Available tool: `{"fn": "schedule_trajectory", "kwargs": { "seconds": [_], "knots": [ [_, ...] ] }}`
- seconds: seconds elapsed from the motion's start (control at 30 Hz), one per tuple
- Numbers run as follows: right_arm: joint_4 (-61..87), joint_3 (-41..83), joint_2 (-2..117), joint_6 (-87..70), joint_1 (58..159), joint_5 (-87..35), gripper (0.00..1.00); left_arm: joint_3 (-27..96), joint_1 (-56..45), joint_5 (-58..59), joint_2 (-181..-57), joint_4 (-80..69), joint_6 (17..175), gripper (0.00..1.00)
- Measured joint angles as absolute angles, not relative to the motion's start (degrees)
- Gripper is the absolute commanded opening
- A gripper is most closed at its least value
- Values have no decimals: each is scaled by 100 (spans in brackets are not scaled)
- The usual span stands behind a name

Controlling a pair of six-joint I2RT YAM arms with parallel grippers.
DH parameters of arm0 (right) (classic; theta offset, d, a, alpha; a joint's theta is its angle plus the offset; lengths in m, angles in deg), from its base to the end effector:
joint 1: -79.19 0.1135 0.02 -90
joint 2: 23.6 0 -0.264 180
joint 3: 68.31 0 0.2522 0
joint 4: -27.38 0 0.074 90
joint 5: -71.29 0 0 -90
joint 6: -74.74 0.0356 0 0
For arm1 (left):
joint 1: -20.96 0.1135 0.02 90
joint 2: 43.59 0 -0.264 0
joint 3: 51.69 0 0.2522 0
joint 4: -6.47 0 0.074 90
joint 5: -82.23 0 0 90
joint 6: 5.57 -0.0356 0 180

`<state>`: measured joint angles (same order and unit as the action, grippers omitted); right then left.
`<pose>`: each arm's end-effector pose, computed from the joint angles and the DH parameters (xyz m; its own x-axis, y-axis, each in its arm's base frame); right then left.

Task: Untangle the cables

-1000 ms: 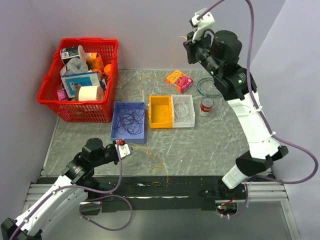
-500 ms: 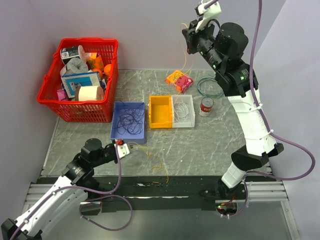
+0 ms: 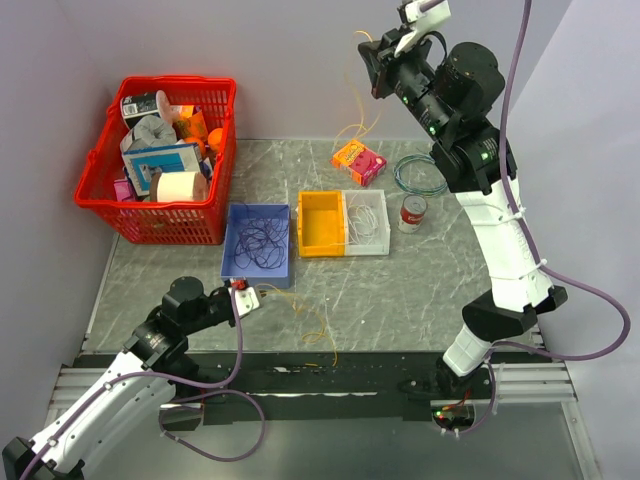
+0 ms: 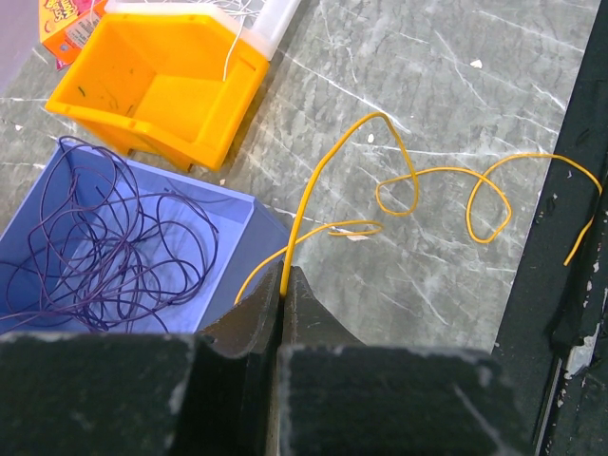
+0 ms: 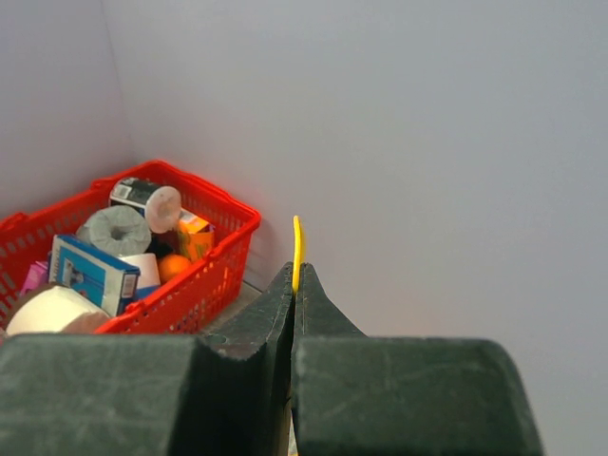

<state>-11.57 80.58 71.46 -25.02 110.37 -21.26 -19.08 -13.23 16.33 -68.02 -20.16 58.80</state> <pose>0.2541 0.1556 0.6082 0.3104 -0.0101 -0.9505 -0.5087 0.8429 -0.1751 0.0996 -0.0852 0.2249 0.1245 0.3928 -0.9112 0.8646 0.4076 0.2938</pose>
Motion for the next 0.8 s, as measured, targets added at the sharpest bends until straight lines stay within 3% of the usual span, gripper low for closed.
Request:
{"fn": "schedule_trajectory", "kwargs": {
  "seconds": [0.8],
  "knots": [
    [-991, 6976, 7350, -1931, 11039, -2325, 0, -1932, -1323, 1624, -6793, -2000, 5880, 1]
  ]
}}
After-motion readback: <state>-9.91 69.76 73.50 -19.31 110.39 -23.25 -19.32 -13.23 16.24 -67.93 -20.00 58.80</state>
